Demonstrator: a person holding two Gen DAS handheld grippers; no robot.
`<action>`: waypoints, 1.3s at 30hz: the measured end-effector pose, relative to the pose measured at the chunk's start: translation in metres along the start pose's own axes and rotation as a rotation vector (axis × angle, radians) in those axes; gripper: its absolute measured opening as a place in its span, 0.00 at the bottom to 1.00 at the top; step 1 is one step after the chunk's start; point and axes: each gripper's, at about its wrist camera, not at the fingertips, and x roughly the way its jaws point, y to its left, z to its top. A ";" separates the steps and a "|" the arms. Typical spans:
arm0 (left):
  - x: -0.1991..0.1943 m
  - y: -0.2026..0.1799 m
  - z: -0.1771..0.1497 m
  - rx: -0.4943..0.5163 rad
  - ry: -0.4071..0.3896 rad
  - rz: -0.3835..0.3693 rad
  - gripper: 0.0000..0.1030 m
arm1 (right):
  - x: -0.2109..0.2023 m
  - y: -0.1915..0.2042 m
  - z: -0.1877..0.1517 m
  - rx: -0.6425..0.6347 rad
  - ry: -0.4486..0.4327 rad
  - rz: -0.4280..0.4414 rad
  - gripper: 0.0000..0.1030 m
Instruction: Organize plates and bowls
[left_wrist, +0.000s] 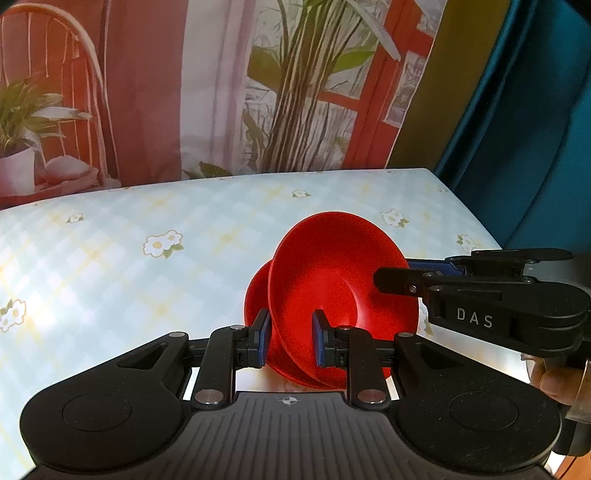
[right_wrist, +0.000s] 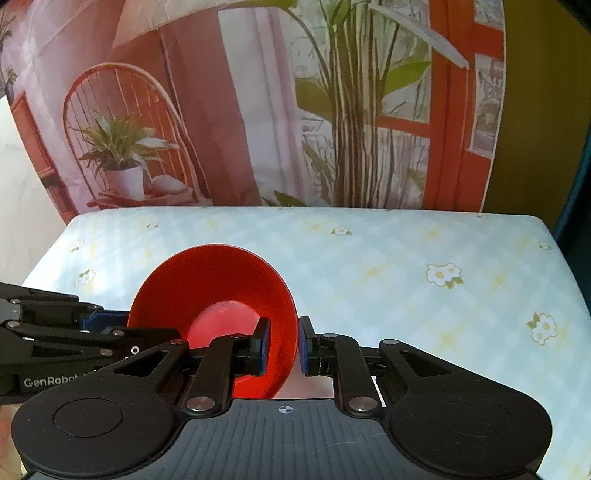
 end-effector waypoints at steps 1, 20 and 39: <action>0.001 0.000 0.000 -0.001 0.002 0.001 0.24 | 0.001 0.000 0.000 -0.001 0.002 0.000 0.15; 0.004 0.003 -0.001 -0.019 0.005 0.009 0.24 | 0.007 0.001 -0.004 -0.005 0.015 -0.004 0.20; -0.008 0.023 0.001 -0.093 -0.024 0.030 0.43 | 0.007 -0.013 -0.012 0.040 0.001 -0.033 0.30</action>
